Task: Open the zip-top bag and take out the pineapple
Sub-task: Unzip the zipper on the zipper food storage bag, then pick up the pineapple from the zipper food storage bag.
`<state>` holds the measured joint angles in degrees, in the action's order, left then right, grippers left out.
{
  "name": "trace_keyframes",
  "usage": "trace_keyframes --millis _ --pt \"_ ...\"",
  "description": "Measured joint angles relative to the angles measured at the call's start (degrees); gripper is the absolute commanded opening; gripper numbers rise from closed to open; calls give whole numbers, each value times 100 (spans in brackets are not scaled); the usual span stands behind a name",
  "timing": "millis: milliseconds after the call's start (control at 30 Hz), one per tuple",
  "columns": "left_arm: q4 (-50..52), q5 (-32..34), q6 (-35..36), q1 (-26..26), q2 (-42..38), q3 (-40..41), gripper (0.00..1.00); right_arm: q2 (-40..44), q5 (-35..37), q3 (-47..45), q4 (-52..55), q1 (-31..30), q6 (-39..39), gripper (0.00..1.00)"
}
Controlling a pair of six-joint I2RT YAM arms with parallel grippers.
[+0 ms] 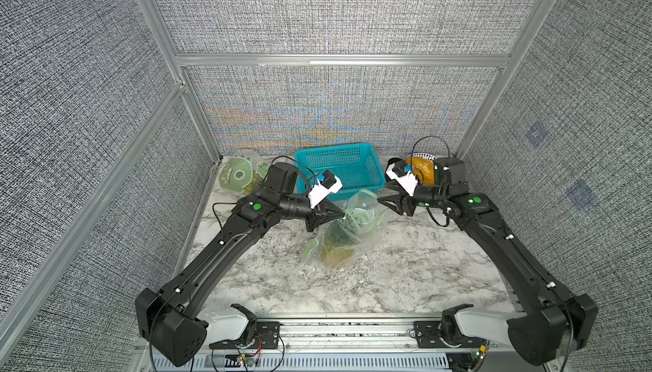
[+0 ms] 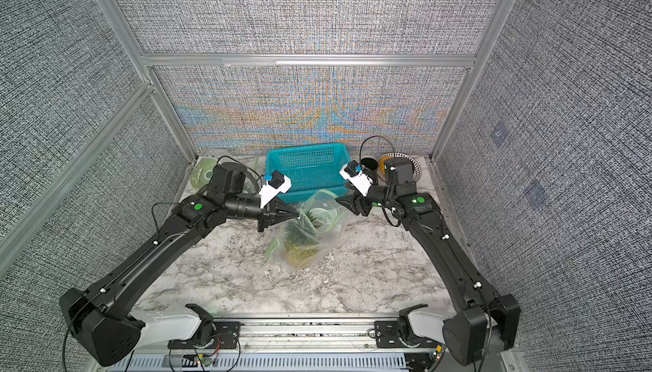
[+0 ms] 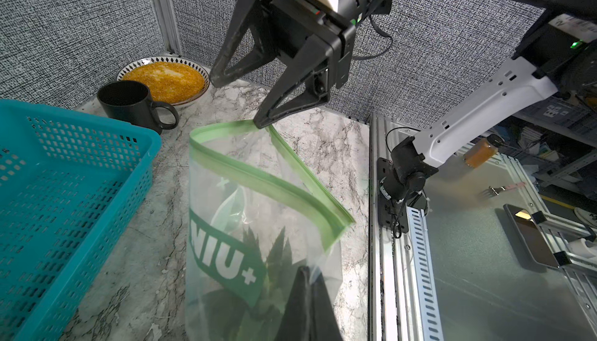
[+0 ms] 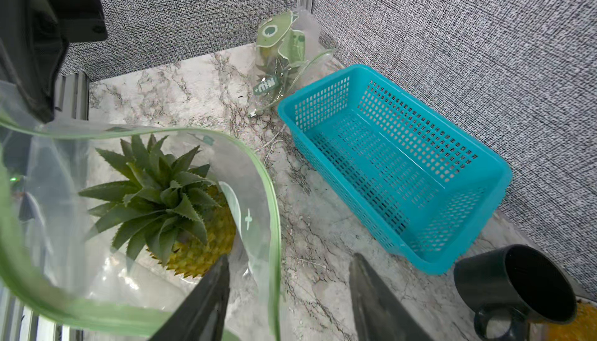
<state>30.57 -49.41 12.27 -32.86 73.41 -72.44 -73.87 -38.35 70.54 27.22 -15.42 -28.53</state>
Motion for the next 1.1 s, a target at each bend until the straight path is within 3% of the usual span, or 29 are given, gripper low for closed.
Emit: trace_keyframes --millis 233,300,400,467,567,1033,1100 --pt "33 81 17 0 -98 90 0 -505 -120 243 260 -57 -249 46" --pt "35 125 24 0 -140 140 0 -555 -184 262 332 -107 -330 37" --pt "35 173 37 0 -201 208 0 -573 -273 262 411 -151 -372 13" --pt "35 238 39 0 -249 262 0 -566 -358 264 431 -170 -369 4" --pt "24 317 72 0 -352 380 0 -562 -407 306 466 -232 -369 0" --pt "-319 905 -101 0 -977 1110 0 -490 -164 446 468 -643 -260 0" --pt "-400 1008 -186 0 -1097 1237 0 -479 -105 490 461 -682 -214 4"
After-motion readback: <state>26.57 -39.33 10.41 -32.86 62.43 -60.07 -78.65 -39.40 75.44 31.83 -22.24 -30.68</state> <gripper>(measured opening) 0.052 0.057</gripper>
